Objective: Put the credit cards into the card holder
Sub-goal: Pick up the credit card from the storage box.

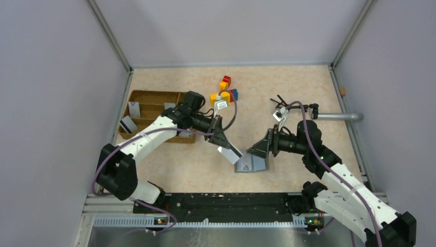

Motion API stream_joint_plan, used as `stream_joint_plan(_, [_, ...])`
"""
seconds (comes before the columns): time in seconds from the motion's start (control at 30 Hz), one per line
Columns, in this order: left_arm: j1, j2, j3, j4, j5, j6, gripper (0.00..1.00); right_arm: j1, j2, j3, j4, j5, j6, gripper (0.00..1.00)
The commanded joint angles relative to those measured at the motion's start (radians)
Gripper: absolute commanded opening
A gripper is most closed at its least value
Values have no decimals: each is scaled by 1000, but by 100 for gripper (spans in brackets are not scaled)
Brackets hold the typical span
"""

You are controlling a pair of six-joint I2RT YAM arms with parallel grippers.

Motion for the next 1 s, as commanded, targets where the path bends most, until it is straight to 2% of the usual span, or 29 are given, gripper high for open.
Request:
stream_joint_plan(0.0, [-103,29,-12,114,225,7,0,42,27,-25,95,-123,63,71])
stream_joint_plan(0.13, [-161,64,-8,133,240,-4,0,116,50,-60,184,-152,100,68])
stream_joint_plan(0.27, [-166,70,-17,160,214,-26,0,171,98,-92,318,-208,161,54])
stream_joint_plan(0.37, [-166,54,-41,234,194,-87,0,202,127,-114,406,-245,206,37])
stream_joint_plan(0.5, [-167,32,-83,346,135,-178,0,217,120,-122,422,-230,223,5])
stream_joint_plan(0.53, [-166,29,-93,383,127,-211,0,217,113,-124,416,-217,221,0])
stream_joint_plan(0.57, [-165,25,-111,435,111,-254,10,217,100,-123,394,-189,212,0])
stream_joint_plan(0.63, [-165,6,-162,570,60,-351,50,217,69,-124,338,-95,199,0])
stream_joint_plan(0.67, [-165,-10,-202,673,33,-423,65,217,47,-126,313,-39,195,0])
stream_joint_plan(0.7, [-165,-27,-256,841,6,-507,75,217,26,-134,300,15,198,0])
stream_joint_plan(0.8, [-166,-65,-405,1216,-97,-777,86,217,-34,-200,382,125,251,0])
stream_joint_plan(0.9, [-185,-70,-512,1504,-201,-950,88,217,-78,-268,521,214,318,0])
stream_joint_plan(0.97, [-210,-68,-562,1637,-274,-1024,87,217,-90,-303,618,228,352,0])
